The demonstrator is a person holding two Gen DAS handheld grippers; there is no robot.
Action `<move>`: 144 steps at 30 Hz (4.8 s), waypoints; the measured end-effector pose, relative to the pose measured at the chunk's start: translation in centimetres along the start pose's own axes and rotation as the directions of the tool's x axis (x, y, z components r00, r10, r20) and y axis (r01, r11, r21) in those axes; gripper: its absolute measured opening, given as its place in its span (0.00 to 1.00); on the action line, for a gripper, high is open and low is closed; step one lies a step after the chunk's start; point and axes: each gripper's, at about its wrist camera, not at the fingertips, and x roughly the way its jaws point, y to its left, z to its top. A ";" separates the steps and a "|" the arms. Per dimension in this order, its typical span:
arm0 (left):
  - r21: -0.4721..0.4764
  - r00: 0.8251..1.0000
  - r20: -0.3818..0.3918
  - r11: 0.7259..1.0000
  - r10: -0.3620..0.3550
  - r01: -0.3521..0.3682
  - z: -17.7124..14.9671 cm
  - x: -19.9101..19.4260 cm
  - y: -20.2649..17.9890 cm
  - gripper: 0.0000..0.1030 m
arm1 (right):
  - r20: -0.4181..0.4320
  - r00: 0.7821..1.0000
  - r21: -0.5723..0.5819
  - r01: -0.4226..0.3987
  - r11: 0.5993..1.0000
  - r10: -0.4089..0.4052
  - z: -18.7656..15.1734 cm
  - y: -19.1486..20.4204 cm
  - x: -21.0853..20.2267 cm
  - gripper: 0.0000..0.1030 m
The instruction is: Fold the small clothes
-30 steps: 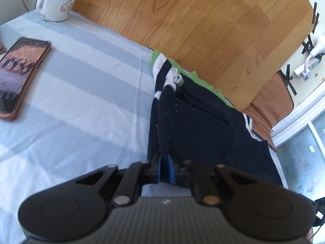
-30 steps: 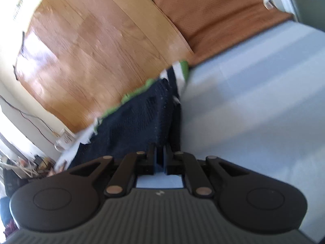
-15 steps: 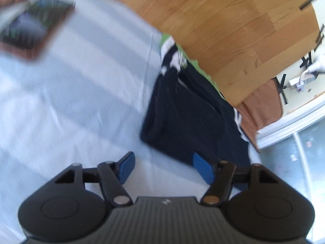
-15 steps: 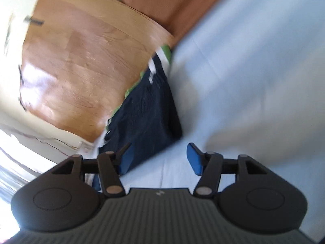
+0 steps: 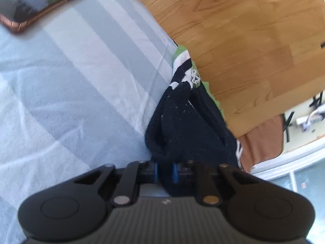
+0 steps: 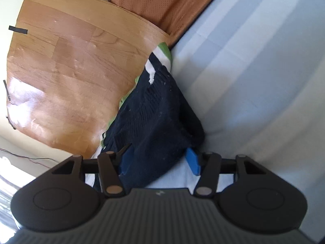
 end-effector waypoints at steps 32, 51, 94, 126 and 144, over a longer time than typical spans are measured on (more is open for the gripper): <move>0.279 0.993 0.120 0.960 -0.011 -0.023 -4.3 -13.1 -1.5 0.20 | 0.177 0.982 -0.353 0.132 0.926 -0.073 -2.5 2.1 -9.8 0.37; 0.598 0.991 0.110 0.792 0.072 -0.124 -7.6 -6.5 -4.9 0.31 | 0.126 0.973 -0.433 0.231 0.871 -0.195 -3.7 1.7 -3.6 0.26; 0.590 0.995 0.099 0.805 0.008 -0.065 -2.0 0.0 -6.0 0.48 | -0.031 0.864 -0.726 0.326 0.605 -0.503 7.2 13.9 27.0 0.25; 0.350 0.968 -0.019 0.905 -0.251 0.242 -5.0 -10.2 -1.6 0.92 | -0.258 0.964 -0.722 -0.147 0.676 -0.066 -8.9 8.4 -3.2 0.20; 0.363 0.999 0.034 0.932 -0.017 0.004 -2.8 -5.8 -3.5 0.15 | 0.070 0.990 -0.461 0.141 0.876 -0.123 -1.1 4.3 -3.1 0.10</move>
